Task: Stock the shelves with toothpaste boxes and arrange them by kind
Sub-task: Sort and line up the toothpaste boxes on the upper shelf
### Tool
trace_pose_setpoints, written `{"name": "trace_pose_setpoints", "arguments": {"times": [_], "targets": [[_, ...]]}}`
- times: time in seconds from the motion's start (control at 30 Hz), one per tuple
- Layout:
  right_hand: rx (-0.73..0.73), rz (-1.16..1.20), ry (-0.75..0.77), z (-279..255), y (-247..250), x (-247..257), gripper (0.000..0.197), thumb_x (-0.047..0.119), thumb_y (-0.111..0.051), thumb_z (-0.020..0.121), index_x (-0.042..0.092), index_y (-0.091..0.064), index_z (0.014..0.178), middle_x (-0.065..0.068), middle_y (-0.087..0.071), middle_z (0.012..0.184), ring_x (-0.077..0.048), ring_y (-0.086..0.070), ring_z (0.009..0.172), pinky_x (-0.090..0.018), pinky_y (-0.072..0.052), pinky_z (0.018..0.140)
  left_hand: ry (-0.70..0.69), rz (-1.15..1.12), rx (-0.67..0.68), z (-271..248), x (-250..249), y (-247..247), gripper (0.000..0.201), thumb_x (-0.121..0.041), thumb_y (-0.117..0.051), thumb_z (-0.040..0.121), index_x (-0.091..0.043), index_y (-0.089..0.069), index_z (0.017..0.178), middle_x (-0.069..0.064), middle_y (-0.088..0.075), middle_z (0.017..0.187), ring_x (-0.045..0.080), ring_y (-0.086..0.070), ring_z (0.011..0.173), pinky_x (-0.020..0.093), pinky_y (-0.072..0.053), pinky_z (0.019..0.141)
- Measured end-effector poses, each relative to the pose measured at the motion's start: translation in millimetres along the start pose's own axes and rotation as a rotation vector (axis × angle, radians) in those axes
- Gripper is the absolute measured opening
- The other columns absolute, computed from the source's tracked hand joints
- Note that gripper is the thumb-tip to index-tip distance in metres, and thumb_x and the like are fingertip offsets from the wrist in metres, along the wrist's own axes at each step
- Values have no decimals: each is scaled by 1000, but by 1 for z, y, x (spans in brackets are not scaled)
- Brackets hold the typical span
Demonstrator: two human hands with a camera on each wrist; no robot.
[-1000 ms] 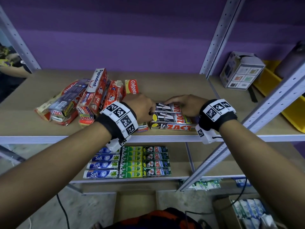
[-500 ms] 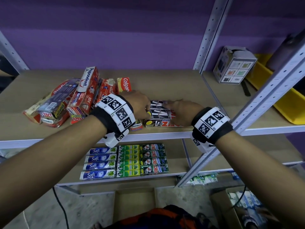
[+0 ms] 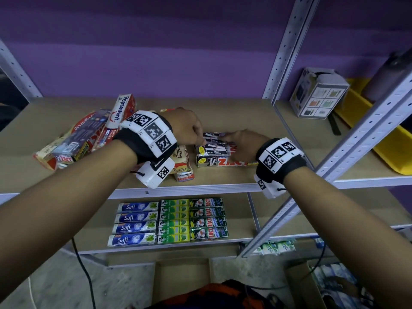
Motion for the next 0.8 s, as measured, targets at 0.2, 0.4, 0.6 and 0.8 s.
{"name": "trace_pose_setpoints", "arguments": {"times": [0.2,0.4,0.6,0.8], "targets": [[-34,-12,-26,28,5,-13,73,27,-69,90,28,-34,153,-2,-35,158,-27,-40,139,-34,-35,113,9,-52,17,4,8,4,22,-53,-67,84,-34,-74,94,-22,-68,94,0,-60,88,23,-47,76],[-30,47,-80,52,10,-22,74,25,-70,87,34,-34,152,1,-37,156,-24,-45,135,-29,-40,103,-4,-51,6,5,12,6,22,-51,-65,85,-35,-73,98,-25,-66,95,-3,-58,89,17,-43,71],[-51,98,-92,70,13,-32,76,20,-73,84,32,-38,150,0,-44,151,-24,-48,133,-23,-37,90,-3,-84,20,6,16,8,20,-50,-66,85,-37,-73,98,-23,-67,97,0,-60,92,21,-47,75],[-64,154,-100,80,15,-39,78,24,-77,79,33,-41,148,2,-47,149,-23,-51,130,-24,-39,92,-52,-111,67,3,20,12,22,-57,-65,81,-42,-70,96,-30,-67,90,-5,-62,88,19,-49,75]]}}
Point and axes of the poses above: each hand's wrist, its own z-axis towards the middle knuckle, its own y-axis out of the back of the hand, x = y × z, the point moved 1 cm from there along z, towards the middle knuckle
